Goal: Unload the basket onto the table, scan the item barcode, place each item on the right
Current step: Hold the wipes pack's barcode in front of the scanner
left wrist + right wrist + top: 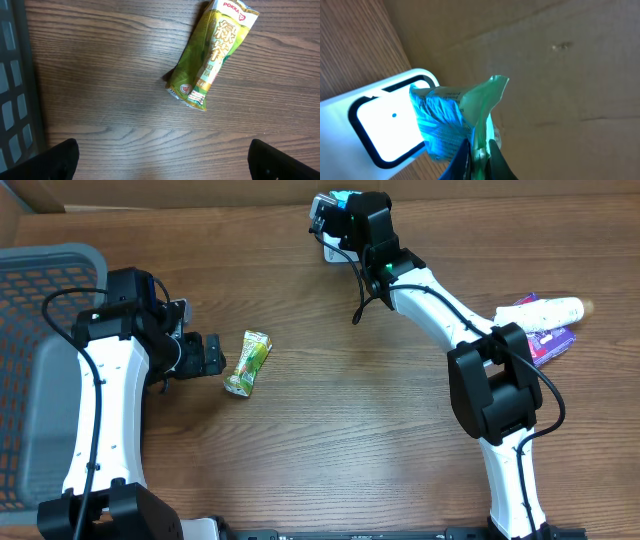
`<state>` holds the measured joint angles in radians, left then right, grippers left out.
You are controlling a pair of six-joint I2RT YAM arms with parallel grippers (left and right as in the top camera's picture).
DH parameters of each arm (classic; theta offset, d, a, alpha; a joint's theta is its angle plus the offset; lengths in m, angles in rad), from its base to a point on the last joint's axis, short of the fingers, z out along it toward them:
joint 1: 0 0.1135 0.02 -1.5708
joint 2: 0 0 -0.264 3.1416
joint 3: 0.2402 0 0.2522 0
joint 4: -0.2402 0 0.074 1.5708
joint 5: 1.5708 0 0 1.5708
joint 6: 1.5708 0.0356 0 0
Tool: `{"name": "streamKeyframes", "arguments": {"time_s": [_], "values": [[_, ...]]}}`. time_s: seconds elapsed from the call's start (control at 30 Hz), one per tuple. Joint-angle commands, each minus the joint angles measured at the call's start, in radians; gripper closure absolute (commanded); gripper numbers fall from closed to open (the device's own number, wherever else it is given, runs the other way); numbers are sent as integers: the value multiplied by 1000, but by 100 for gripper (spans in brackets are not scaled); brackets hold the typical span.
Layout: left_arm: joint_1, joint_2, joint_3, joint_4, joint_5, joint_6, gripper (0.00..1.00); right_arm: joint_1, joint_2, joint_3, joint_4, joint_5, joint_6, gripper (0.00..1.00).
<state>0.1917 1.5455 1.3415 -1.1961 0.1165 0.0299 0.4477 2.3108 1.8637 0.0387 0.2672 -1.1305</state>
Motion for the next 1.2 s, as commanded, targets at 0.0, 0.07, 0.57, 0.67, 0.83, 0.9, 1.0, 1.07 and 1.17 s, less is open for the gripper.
{"name": "streamKeyframes", "arguments": {"time_s": [0.0,0.07,0.57,0.67,0.83,0.9,1.0,1.07,1.17], "values": [[2,6,6,0,6,16,0,10,-21,21,21,31,-4,96],[2,6,6,0,6,16,0,18,-35,21,21,31,-4,96],[2,6,6,0,6,16,0,109,-362,21,-419,-5,207,96],[3,6,6,0,6,16,0,109,-459,21,-610,-156,344,96],[2,6,6,1,6,16,0,57,-600,21,-874,-485,584,96],[2,6,6,0,6,16,0,8,-644,21,-988,-621,666,96],[2,6,6,0,6,16,0,-61,-666,21,-1107,-653,744,96],[2,6,6,0,6,16,0,-120,-666,21,-1181,-651,779,96],[2,6,6,1,6,16,0,-245,-656,21,-1268,-627,850,96]]}}
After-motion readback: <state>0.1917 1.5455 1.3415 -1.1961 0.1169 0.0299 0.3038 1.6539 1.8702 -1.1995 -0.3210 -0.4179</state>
